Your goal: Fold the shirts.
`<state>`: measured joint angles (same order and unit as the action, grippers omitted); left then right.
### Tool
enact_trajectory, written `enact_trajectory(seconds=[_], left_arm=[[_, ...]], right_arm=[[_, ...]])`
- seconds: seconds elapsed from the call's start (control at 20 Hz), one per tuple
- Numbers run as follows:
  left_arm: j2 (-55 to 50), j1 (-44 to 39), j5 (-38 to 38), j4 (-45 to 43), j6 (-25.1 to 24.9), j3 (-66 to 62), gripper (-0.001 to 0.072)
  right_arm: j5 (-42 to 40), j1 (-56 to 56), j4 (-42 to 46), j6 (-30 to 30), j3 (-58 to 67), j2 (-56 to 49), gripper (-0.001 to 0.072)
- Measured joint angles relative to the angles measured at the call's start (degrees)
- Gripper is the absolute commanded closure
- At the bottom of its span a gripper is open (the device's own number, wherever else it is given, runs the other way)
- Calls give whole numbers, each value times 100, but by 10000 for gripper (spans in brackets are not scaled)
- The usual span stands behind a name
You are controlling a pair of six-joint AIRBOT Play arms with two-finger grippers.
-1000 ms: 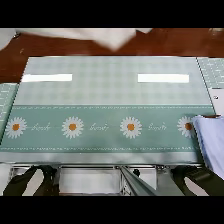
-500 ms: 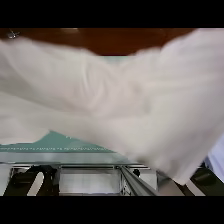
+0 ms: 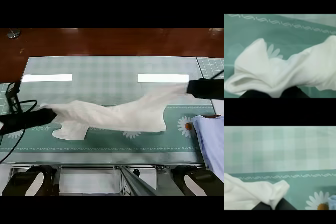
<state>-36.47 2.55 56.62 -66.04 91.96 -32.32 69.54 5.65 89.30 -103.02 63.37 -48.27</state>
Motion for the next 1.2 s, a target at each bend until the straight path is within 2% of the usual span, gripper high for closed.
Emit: enact_trajectory(seconds=[0.2, 0.4, 0.45, 0.5, 0.55, 0.75, 0.95, 1.05, 1.2], left_arm=[[-1637, -4, -1528, 595, 17, -275, 670], [-3171, -4, -2017, 835, 22, -1163, 669], [-3458, -4, -1998, 870, 26, -1381, 657], [-3713, -2, -1921, 914, 35, -1615, 442], [-3917, 9, -1834, 929, 35, -1823, 1], [-4358, 363, -804, 590, -334, -2754, 7], [-4500, 1335, 686, 74, -634, -3185, 7], [-4535, 1729, 1215, 192, -874, -2966, 7], [-4557, 1996, 1281, 765, -1296, -2426, 7]], right_arm=[[-988, -546, -1051, 356, 358, -1631, 687], [-1248, -732, -1978, 505, 1244, -3171, 667], [-1235, -769, -2223, 516, 1445, -3473, 462], [-1167, -817, -2479, 533, 1628, -3759, 134], [-1049, -876, -2712, 573, 1768, -3982, 81], [-168, -1458, -3386, 988, 2140, -4365, 81], [911, -2262, -2752, 1434, 1976, -3965, 81], [973, -2664, -2476, 1604, 1377, -3495, 81], [634, -3056, -2603, 1847, 39, -2695, 82]])
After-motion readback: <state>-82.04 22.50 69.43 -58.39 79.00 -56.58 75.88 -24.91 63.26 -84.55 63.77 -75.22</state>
